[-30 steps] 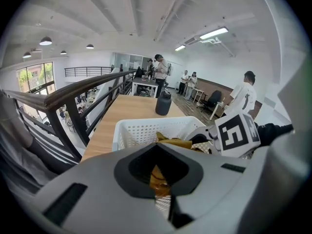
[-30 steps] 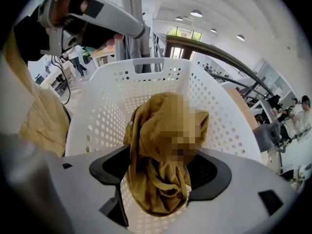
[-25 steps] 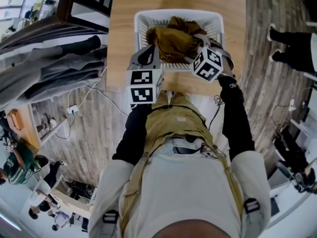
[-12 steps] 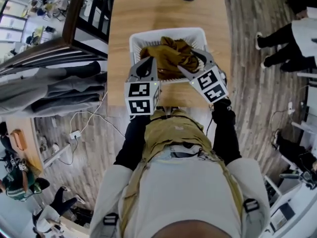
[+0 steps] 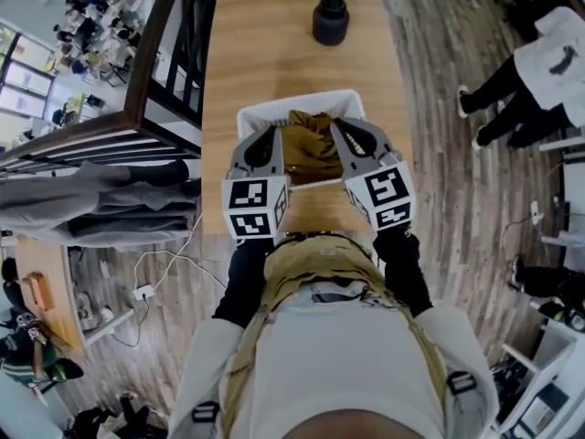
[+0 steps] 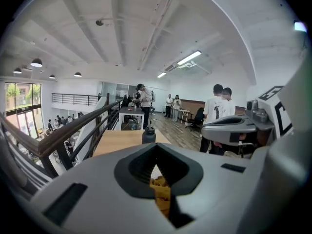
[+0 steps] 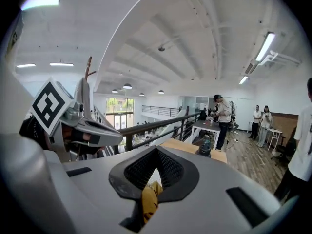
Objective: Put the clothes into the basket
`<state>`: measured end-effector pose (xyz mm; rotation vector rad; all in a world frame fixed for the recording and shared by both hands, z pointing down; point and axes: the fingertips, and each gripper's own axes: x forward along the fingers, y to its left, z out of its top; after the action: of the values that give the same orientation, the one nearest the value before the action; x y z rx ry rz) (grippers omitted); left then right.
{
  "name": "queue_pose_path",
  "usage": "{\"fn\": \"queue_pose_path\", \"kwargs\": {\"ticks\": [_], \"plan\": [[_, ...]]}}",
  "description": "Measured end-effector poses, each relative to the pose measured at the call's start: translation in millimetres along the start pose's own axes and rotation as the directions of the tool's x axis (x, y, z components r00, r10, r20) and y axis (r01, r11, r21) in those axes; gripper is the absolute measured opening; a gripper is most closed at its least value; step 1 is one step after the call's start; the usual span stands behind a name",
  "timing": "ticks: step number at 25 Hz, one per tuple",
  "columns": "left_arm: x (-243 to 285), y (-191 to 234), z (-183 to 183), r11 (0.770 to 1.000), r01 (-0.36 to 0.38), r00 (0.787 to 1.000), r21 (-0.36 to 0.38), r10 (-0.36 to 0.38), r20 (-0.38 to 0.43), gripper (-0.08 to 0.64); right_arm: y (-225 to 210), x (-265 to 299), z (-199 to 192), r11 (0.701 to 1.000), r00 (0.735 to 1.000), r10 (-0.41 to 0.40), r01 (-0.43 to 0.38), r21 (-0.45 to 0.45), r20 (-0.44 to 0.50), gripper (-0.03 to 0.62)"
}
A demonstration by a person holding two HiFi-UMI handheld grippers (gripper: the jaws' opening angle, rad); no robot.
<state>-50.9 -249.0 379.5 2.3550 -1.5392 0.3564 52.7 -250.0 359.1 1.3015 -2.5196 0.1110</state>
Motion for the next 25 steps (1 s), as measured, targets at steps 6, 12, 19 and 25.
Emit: {"fn": "queue_pose_path", "kwargs": {"ticks": [6,12,19,25], "plan": [[-13.5,-4.5,31.2,0.999,0.007,0.995,0.037,-0.01,0.099,0.0,7.6,-9.6,36.1,0.999,0.992,-0.052,0.05,0.016,0.119,0.023],[-26.0,-6.5,62.8,0.998,-0.016,0.977,0.064,0.002,0.211,0.0,4.9,-19.1,67.1,0.994,0.96,-0.111,0.103,0.045,0.259,0.021],[-36.0,-8.1,78.5,0.995,-0.037,0.963,0.094,0.01,0.268,0.0,2.4,-26.7,87.2,0.99,0.934,-0.138,0.126,0.056,0.329,0.021],[-35.7,-9.6,80.4,0.992,-0.046,0.962,0.114,0.013,0.273,0.0,9.6,-18.0,86.6,0.995,0.943,-0.096,0.089,0.037,0.318,0.022]]}}
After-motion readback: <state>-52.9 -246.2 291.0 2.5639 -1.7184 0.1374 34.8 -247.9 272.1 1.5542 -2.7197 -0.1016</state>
